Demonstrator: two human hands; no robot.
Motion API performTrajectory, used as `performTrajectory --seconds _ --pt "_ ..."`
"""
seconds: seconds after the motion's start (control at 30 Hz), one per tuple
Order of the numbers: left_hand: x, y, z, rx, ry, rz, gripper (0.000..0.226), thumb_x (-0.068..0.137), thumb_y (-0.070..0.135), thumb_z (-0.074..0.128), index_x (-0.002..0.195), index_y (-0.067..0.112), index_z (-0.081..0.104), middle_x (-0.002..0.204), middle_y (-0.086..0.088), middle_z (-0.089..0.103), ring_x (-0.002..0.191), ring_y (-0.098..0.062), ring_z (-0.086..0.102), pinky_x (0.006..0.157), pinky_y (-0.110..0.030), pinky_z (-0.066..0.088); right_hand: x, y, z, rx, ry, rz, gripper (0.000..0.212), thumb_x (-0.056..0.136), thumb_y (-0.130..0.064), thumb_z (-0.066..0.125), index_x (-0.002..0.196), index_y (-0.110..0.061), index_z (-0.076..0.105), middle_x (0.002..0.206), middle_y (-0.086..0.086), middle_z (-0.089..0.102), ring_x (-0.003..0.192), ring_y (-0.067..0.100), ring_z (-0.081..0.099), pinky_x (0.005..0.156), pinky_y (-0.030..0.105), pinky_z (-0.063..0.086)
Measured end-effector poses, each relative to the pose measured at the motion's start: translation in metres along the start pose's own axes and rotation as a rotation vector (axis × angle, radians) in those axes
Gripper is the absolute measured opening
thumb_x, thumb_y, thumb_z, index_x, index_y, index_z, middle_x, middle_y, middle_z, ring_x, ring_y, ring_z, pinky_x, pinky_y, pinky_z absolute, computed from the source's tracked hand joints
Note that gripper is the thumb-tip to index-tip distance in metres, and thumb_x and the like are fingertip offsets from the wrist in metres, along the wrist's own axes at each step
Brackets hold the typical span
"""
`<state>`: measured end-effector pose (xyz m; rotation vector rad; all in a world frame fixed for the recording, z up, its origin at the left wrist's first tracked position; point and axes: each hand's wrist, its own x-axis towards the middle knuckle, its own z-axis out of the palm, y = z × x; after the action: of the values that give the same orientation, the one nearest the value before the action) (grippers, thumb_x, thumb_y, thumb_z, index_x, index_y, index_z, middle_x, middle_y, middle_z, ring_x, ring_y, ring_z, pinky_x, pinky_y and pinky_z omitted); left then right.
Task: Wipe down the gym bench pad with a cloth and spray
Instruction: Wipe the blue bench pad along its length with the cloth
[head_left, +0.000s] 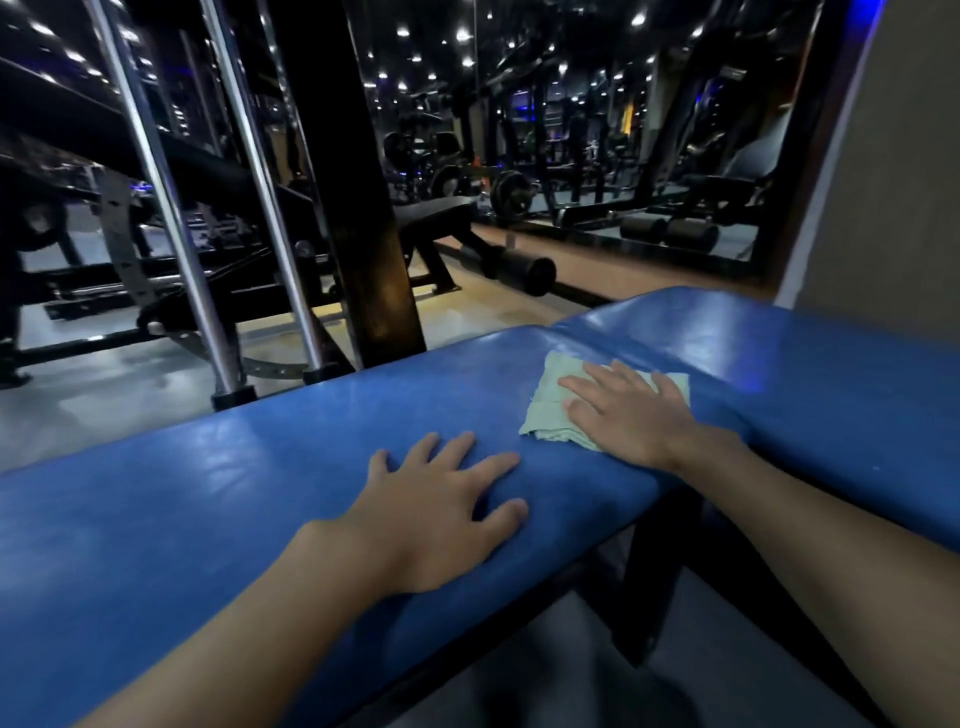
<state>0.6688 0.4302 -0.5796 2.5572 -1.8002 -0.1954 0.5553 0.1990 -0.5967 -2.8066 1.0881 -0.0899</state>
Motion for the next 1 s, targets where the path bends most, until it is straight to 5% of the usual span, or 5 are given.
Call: performTrajectory --seconds 0.4,0.5,0.87,1.0 --pt "-0.004 -0.004 0.008 -0.01 0.019 -0.01 0.085 0.072 0.087 0.001 0.151 0.056 0.004 0.167 0.01 0.003 0.153 -0.018 0.0 0.119 -0.057 0.004 -0.02 0.038 0.005 0.106 0.194 0.244 0.047 0.101 -0.049 0.026 0.148 -0.047 0.031 0.162 -0.012 0.021 0.148 0.019 0.016 0.119 0.044 0.007" --pt "-0.008 -0.007 0.004 -0.052 0.006 0.001 0.07 0.089 0.079 0.018 0.153 0.051 0.011 0.167 0.011 0.004 0.153 -0.015 -0.001 0.12 -0.056 0.003 -0.033 0.03 0.008 0.139 0.189 0.264 0.048 0.101 -0.048 0.024 0.148 -0.047 0.031 0.163 -0.012 0.018 0.15 0.018 0.009 0.12 0.045 0.003" --pt "-0.072 -0.045 0.007 -0.054 0.05 -0.041 0.061 0.096 0.067 0.026 0.153 0.046 0.018 0.165 0.016 0.011 0.152 -0.008 0.004 0.122 -0.05 0.007 -0.077 -0.032 0.017 0.138 0.095 0.128 0.051 0.101 -0.046 0.019 0.152 -0.045 0.022 0.165 -0.011 0.006 0.151 0.016 -0.008 0.12 0.046 -0.01" --pt "-0.106 -0.065 0.008 -0.061 0.053 -0.085 0.084 0.076 0.081 0.008 0.153 0.048 0.018 0.164 0.019 0.012 0.151 -0.006 0.005 0.122 -0.049 0.009 -0.092 -0.069 0.021 0.099 0.068 0.046 0.051 0.101 -0.045 0.017 0.152 -0.045 0.02 0.165 -0.01 0.006 0.151 0.017 -0.008 0.12 0.048 -0.011"
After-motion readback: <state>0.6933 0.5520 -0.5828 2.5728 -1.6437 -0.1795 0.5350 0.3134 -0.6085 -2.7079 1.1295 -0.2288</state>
